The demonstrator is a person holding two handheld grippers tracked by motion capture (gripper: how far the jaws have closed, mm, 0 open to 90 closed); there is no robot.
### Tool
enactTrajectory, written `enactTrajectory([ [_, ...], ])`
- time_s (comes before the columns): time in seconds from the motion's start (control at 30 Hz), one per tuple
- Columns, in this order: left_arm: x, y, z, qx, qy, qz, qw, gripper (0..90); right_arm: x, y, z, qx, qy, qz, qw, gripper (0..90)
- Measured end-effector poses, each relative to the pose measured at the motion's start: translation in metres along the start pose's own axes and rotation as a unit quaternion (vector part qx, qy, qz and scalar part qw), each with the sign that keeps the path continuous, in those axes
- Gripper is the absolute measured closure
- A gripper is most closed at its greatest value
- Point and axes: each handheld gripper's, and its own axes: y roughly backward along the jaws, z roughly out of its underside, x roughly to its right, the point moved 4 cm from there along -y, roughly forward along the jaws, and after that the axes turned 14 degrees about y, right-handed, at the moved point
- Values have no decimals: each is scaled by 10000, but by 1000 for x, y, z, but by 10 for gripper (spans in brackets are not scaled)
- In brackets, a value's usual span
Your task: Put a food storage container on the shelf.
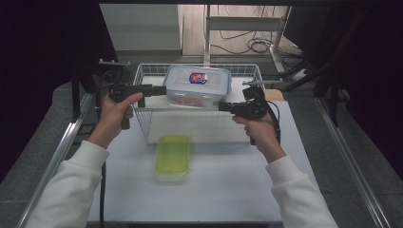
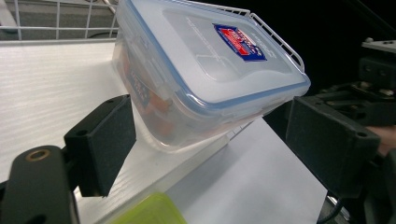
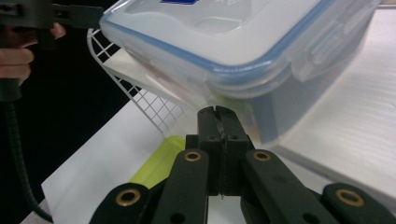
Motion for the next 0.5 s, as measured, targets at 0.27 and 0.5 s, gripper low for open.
enactTrajectory([
  [0.27, 0, 0, 4, -82, -109, -75, 9999, 156, 9, -8, -7, 32, -39, 186, 9998, 894],
  [0.5, 1, -2, 8, -136, -178, -100, 9997, 154, 11, -7, -5, 90, -57, 177, 9998, 893],
])
